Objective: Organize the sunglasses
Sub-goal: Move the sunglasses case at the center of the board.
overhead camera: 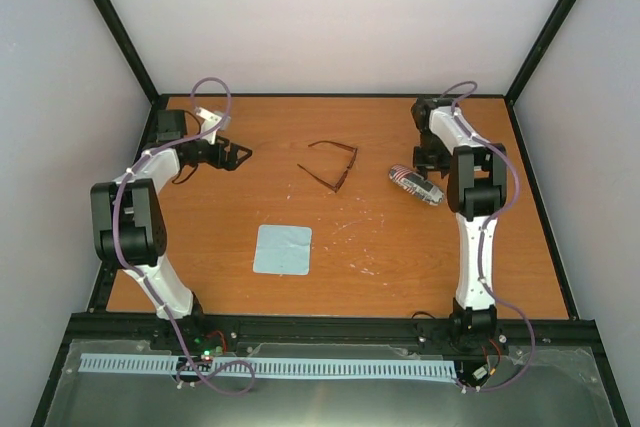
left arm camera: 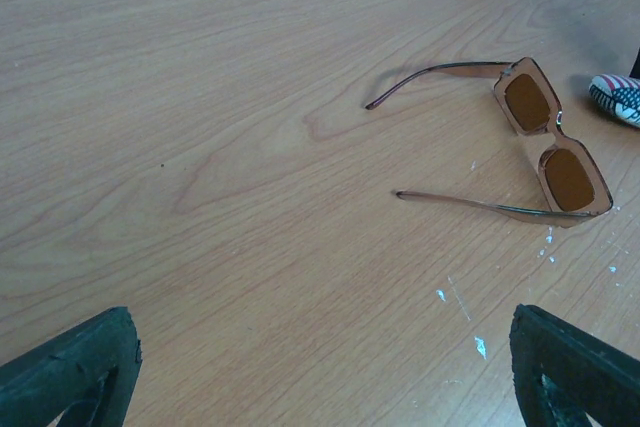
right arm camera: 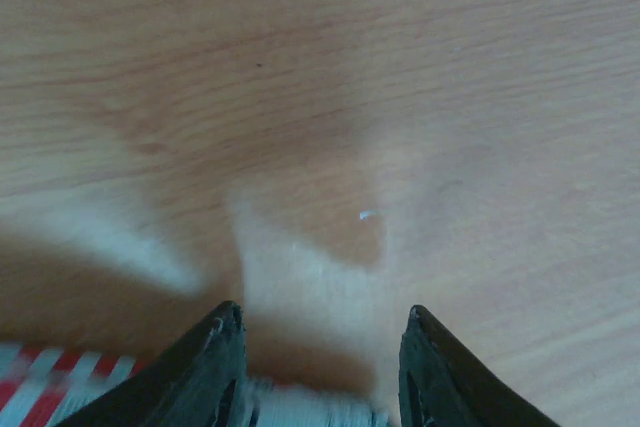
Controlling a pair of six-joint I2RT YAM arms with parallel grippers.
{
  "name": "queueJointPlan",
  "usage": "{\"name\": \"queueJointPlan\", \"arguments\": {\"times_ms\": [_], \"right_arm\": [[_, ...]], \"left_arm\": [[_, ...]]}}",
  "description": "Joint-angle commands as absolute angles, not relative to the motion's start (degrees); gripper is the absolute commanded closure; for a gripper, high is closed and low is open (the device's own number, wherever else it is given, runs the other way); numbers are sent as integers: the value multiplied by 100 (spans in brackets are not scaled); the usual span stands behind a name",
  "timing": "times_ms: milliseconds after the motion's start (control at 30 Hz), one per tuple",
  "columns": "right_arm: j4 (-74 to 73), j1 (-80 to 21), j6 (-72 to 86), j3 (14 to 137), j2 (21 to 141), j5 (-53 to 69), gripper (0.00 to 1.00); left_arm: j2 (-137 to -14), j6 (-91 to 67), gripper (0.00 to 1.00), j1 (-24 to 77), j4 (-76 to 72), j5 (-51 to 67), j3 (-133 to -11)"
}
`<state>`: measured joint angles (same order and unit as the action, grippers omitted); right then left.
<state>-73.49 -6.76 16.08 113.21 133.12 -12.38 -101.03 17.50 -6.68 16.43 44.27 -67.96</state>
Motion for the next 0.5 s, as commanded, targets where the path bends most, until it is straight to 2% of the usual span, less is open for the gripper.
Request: {"name": "queueJointPlan", "arguments": {"times_ms": [0,467], "right_arm": [[-7454,-658,1555,11243,13552,-1478,57],[-7227,-1231,1988,9963,12664,527,65]], "left_arm": [[-10201,1863,1,-653,1762,4420,-6821],[-10154,2197,1,-437,1955,4463,-6964]]}}
